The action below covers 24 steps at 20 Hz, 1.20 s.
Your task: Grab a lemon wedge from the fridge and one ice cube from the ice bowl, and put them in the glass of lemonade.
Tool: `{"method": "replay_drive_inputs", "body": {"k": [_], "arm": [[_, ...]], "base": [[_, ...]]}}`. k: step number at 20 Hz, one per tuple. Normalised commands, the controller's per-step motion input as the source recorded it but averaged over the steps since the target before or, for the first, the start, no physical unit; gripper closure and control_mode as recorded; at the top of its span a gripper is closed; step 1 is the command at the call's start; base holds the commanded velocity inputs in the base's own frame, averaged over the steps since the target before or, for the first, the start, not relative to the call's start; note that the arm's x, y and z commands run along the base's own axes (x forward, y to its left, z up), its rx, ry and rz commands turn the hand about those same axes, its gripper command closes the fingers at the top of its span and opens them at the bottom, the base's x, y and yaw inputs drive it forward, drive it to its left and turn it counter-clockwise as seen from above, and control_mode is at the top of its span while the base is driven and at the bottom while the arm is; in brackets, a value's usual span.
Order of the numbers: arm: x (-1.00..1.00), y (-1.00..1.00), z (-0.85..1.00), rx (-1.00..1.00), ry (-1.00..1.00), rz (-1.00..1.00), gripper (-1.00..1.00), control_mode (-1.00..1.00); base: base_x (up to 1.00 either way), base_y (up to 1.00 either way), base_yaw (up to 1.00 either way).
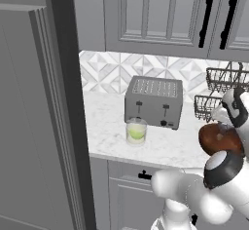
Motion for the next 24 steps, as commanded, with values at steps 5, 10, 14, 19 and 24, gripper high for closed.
{"method": "replay_drive_inputs", "body": {"k": [5,10,14,19,24], "arm": [[0.00,0.96,0.74,-0.18,0.00,0.15,1.00,-1.00],[0.16,1.00,0.13,-0.21,0.00,0.20,1.00,-1.00],[0.43,1.00,0.00,-0.18,0.00,0.24,1.00,-1.00],[0.61,1.00,0.00,-0.08,0.00,0.18,1.00,-1.00],[0.48,0.51,0.00,0.00,0.02,0.17,1.00,-1.00]], "base": [[0.00,0.00,0.00],[0.00,0.00,0.00],[0.00,0.00,0.00],[0.00,0.00,0.00],[0.00,0.00,0.00]]}}
